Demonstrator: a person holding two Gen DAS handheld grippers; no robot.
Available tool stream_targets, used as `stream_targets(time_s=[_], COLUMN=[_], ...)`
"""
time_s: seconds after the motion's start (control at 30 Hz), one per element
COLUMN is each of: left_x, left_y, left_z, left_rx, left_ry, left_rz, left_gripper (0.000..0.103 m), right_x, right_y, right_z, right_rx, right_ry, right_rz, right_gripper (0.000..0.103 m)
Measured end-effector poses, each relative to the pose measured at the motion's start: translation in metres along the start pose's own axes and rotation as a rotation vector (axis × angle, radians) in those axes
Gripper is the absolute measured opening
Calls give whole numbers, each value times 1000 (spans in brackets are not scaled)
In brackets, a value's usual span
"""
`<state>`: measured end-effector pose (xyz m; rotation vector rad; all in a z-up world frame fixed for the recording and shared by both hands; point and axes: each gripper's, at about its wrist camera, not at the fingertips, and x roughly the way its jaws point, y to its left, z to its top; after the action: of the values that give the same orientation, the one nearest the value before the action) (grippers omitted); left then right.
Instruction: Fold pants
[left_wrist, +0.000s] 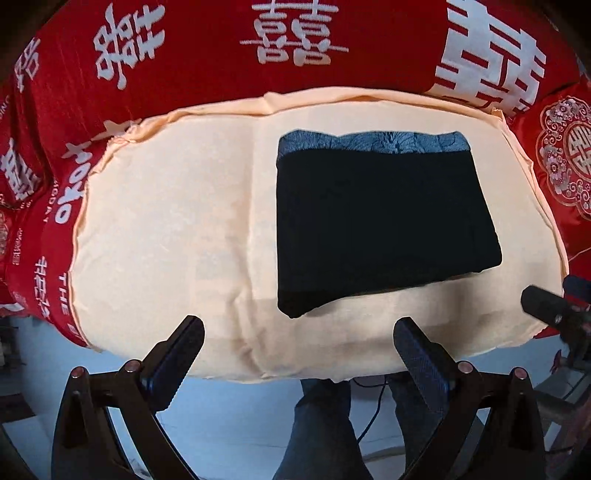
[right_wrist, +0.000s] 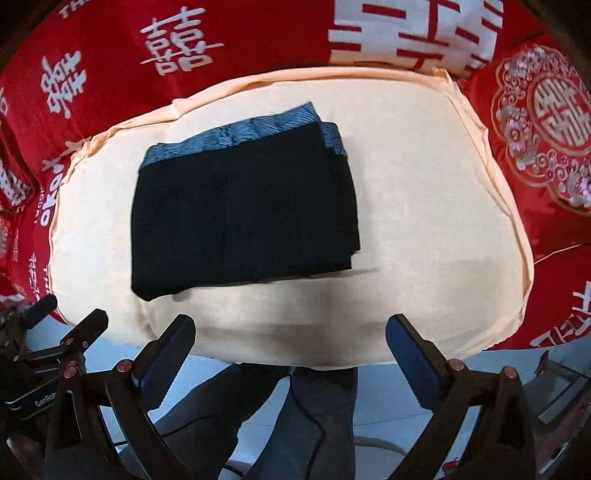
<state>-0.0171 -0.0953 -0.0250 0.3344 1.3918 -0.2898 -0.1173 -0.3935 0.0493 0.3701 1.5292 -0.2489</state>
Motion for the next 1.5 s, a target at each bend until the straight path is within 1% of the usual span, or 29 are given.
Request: stream_targets(time_s=[0.2,0.63,1.5], left_x=[-11,-19,-21], left_y=[0,-4,-14], left_z=[3,8,10], left_rx=[-24,-9,37], left_ry=[12,17,20], left_rz=[-17,-21,-2], left_gripper=[103,103,103], right_x=[-10,-19,-17], right_y=[13,25,28], right_z=[-1,6,15], right_rx=[-14,-27,-43], right_ry=[9,3,8], right_rz=[-7,-17,-46], right_gripper=[103,103,103])
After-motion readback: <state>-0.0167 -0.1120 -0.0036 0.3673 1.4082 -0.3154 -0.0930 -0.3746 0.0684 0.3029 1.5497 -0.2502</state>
